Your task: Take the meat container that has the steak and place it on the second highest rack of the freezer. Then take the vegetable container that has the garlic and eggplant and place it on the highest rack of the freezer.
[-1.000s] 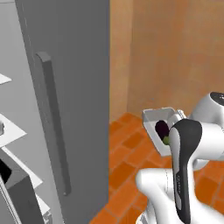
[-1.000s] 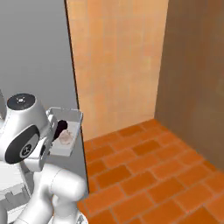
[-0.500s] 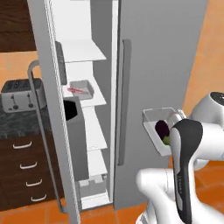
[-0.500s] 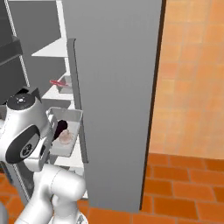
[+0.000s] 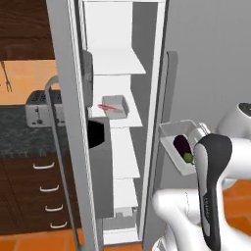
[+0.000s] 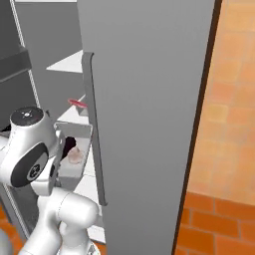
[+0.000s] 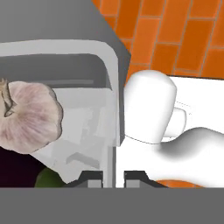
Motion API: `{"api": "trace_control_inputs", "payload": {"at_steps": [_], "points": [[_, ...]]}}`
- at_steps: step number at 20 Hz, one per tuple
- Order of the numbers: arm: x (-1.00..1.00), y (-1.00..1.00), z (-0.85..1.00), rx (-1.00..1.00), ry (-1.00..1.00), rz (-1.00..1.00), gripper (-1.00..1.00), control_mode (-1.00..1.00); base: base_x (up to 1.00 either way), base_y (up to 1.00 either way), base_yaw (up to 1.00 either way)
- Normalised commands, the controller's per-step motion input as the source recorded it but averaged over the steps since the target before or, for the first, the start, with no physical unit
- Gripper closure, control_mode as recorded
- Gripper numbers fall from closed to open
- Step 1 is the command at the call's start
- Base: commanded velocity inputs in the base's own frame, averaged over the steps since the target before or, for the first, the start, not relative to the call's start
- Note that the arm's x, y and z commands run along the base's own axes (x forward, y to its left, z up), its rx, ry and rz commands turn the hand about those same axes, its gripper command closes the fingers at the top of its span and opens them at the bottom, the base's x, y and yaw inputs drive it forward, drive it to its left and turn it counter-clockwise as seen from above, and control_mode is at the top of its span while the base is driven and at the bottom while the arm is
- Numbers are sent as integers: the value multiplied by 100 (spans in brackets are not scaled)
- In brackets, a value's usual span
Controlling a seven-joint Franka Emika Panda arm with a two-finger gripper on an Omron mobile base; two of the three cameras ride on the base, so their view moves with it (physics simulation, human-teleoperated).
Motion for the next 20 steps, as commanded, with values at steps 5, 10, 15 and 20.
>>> {"api": "trace_control_inputs", "payload": {"at_steps": [5,10,15,20], "points": [[0,0,0,0,0,0,100,100,13,37,35],[0,0,0,0,0,0,100,100,53,11,17],[0,0,0,0,0,0,100,100,25,28,13],[-11,53,84,-16,-22,2,100,-100,0,0,0]]}}
